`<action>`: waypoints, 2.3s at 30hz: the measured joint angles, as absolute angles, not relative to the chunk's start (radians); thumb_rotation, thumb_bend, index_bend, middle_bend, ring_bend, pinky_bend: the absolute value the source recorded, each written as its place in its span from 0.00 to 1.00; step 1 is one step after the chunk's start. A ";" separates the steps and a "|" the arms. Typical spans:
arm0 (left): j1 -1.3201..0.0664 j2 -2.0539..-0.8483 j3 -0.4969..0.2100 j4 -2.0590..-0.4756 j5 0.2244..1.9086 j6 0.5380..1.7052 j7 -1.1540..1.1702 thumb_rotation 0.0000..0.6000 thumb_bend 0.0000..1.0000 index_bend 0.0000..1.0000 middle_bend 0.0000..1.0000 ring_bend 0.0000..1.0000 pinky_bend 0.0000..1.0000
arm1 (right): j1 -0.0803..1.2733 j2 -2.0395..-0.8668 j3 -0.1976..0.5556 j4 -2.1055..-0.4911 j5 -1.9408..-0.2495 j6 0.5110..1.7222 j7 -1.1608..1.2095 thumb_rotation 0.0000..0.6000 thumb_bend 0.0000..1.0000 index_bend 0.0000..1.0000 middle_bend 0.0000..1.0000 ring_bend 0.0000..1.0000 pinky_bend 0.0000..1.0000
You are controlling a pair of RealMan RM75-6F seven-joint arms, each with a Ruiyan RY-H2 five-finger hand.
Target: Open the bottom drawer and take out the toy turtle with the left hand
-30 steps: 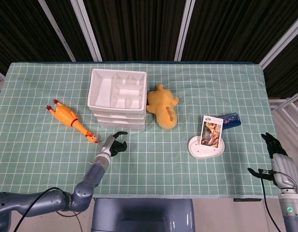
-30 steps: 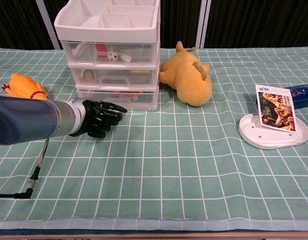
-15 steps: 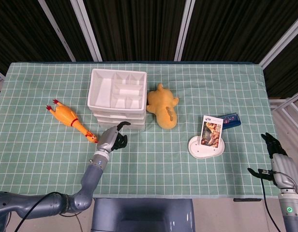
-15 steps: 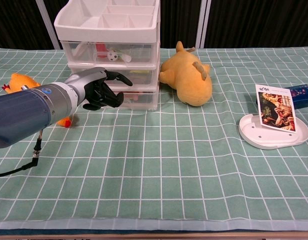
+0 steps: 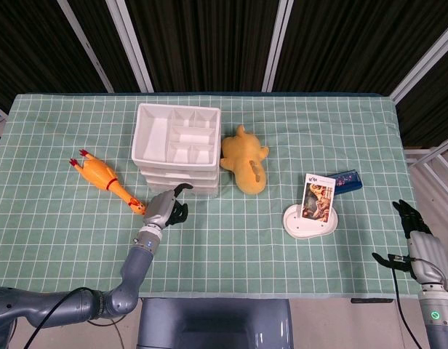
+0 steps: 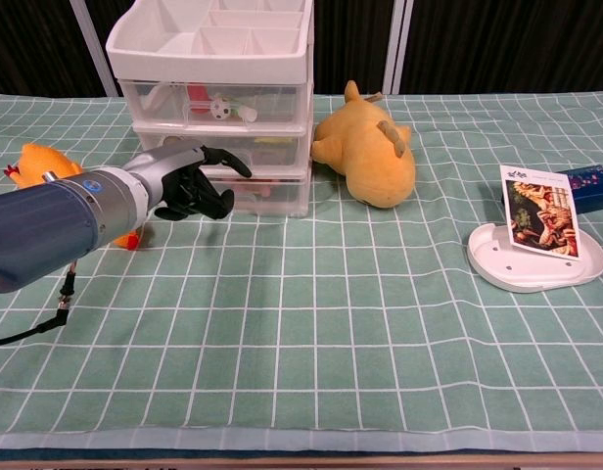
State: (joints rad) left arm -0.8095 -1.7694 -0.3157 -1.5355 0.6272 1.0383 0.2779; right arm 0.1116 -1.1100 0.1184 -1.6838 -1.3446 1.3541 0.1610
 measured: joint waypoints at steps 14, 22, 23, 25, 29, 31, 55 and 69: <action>-0.810 -1.778 -0.322 -1.512 0.605 1.034 0.297 1.00 0.62 0.20 0.98 0.99 1.00 | 0.112 -1.109 0.118 -1.685 -1.344 1.352 0.163 1.00 0.08 0.00 0.00 0.00 0.18; -0.819 -1.773 -0.322 -1.509 0.544 1.027 0.344 1.00 0.62 0.23 0.98 0.99 1.00 | 0.112 -1.109 0.118 -1.685 -1.343 1.352 0.163 1.00 0.08 0.00 0.00 0.00 0.18; -0.820 -1.772 -0.323 -1.511 0.536 1.026 0.349 1.00 0.62 0.25 0.98 1.00 1.00 | 0.112 -1.109 0.118 -1.685 -1.343 1.352 0.163 1.00 0.08 0.00 0.00 0.00 0.18; -0.822 -1.767 -0.327 -1.518 0.525 1.024 0.354 1.00 0.62 0.28 0.98 1.00 1.00 | 0.112 -1.108 0.118 -1.686 -1.342 1.351 0.164 1.00 0.08 0.00 0.00 0.00 0.18; -0.826 -1.755 -0.329 -1.531 0.507 1.023 0.372 1.00 0.62 0.35 0.99 1.00 1.00 | 0.112 -1.108 0.118 -1.686 -1.343 1.351 0.165 1.00 0.08 0.00 0.00 0.00 0.18; -0.828 -1.748 -0.329 -1.542 0.497 1.024 0.382 1.00 0.62 0.37 0.99 1.00 1.00 | 0.112 -1.108 0.118 -1.686 -1.343 1.351 0.166 1.00 0.08 0.00 0.00 0.00 0.18; -0.783 -1.562 -0.232 -1.798 0.445 1.013 0.413 1.00 0.62 0.37 0.99 1.00 1.00 | 0.112 -1.108 0.119 -1.690 -1.339 1.349 0.162 1.00 0.08 0.00 0.00 0.00 0.18; -0.789 -1.500 -0.178 -1.870 0.467 1.025 0.436 1.00 0.33 0.30 0.99 1.00 1.00 | 0.112 -1.107 0.119 -1.691 -1.340 1.349 0.162 1.00 0.08 0.00 0.00 0.00 0.18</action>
State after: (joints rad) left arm -0.7895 -1.5002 -0.1781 -1.8704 0.4667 1.0250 0.4357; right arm 0.1123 -1.1074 0.1188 -1.6905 -1.3400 1.3491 0.1620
